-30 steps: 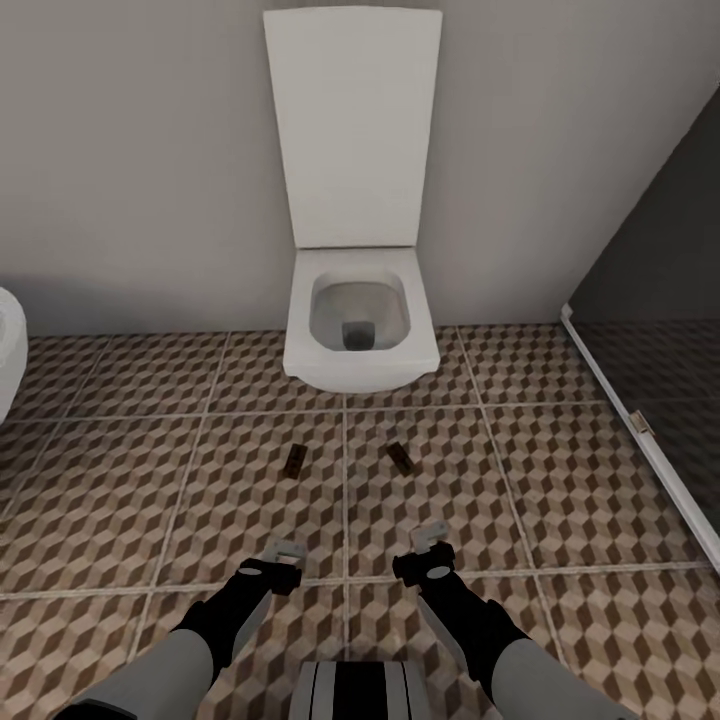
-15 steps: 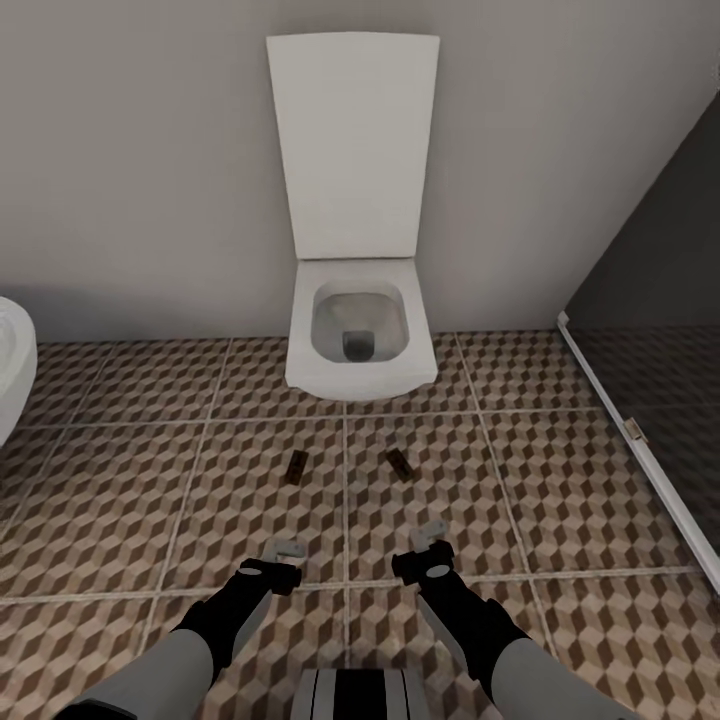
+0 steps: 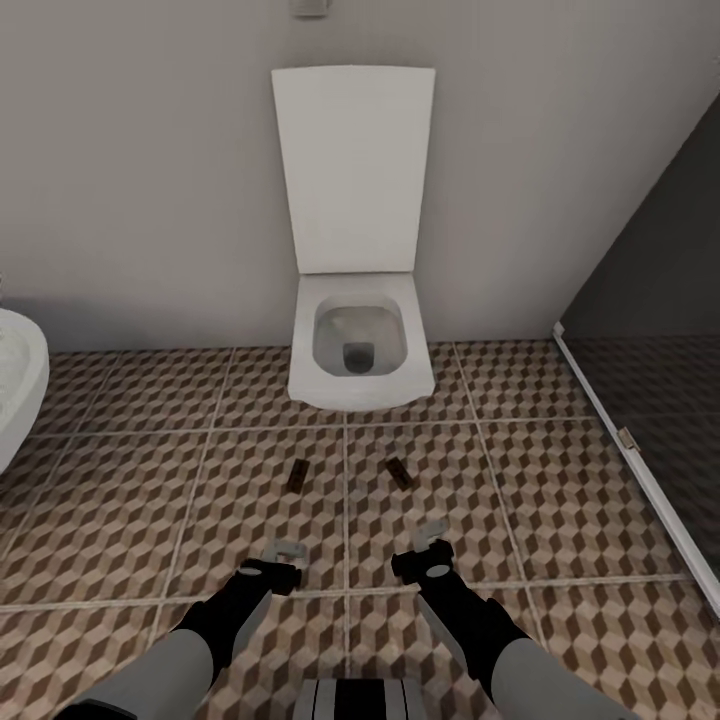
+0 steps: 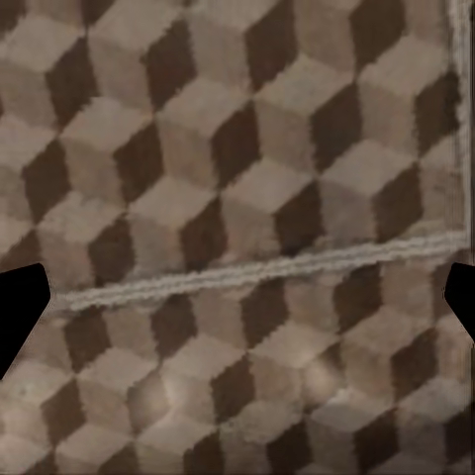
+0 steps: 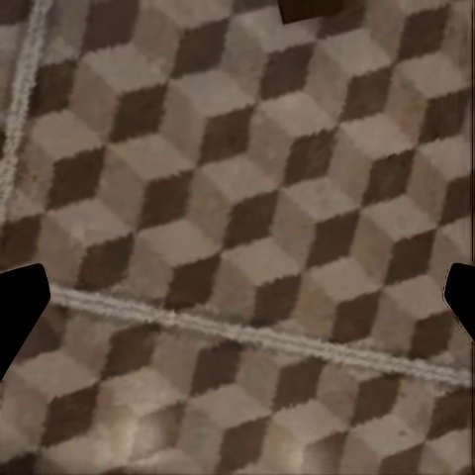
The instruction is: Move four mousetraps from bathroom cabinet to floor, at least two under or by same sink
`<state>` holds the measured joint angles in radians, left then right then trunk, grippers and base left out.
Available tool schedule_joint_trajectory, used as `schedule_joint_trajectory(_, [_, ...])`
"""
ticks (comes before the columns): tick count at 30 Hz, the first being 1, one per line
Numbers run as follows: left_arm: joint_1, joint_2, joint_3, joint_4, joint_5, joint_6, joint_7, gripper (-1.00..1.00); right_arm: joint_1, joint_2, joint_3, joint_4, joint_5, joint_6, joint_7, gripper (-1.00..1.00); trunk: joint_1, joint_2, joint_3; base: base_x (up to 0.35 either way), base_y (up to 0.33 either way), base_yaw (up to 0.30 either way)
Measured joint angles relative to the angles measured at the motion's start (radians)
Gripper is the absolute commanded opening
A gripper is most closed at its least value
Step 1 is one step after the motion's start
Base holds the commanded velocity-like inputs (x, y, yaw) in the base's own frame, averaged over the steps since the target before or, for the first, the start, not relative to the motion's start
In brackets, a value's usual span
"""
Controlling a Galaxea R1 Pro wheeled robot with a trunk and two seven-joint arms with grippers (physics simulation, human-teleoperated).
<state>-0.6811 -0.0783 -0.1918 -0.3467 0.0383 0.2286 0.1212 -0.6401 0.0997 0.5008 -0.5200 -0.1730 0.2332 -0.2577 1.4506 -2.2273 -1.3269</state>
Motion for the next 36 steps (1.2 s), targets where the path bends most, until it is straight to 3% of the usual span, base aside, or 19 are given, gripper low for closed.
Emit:
schedule_joint_trajectory(13, [0.0,0.004,0.0,0.001,0.0,-0.001,0.0,1.0,0.0,-0.001,0.0,0.0,0.0,0.0,0.0,1.0,-0.05,0.091,0.062,0.0,0.0,0.0])
schedule_joint_trajectory(21, [0.001,0.027,0.0,0.001,0.0,-0.003,-0.001,1.0,0.0,-0.006,-0.001,0.0,0.0,0.0,0.006,1.0,-0.08,0.147,0.1,0.0,0.0,0.0])
schedule_joint_trajectory(27, [0.002,0.046,0.0,0.008,0.0,-0.012,-0.001,1.0,0.0,-0.016,-0.002,0.006,0.001,-0.028,0.054,1.0,-0.103,0.189,0.128,0.0,0.0,0.0])
schedule_joint_trajectory(31, [0.003,0.054,0.0,0.049,0.0,-0.067,-0.001,1.0,0.0,-0.025,-0.002,0.013,0.001,-0.071,0.079,1.0,-0.119,0.217,0.147,0.0,0.0,0.0])
schedule_joint_trajectory(36, [0.003,0.057,0.0,0.145,0.0,-0.2,0.0,1.0,0.001,-0.045,-0.002,0.019,0.0,-0.108,0.09,1.0,-0.138,0.252,0.171,0.0,0.0,0.0])
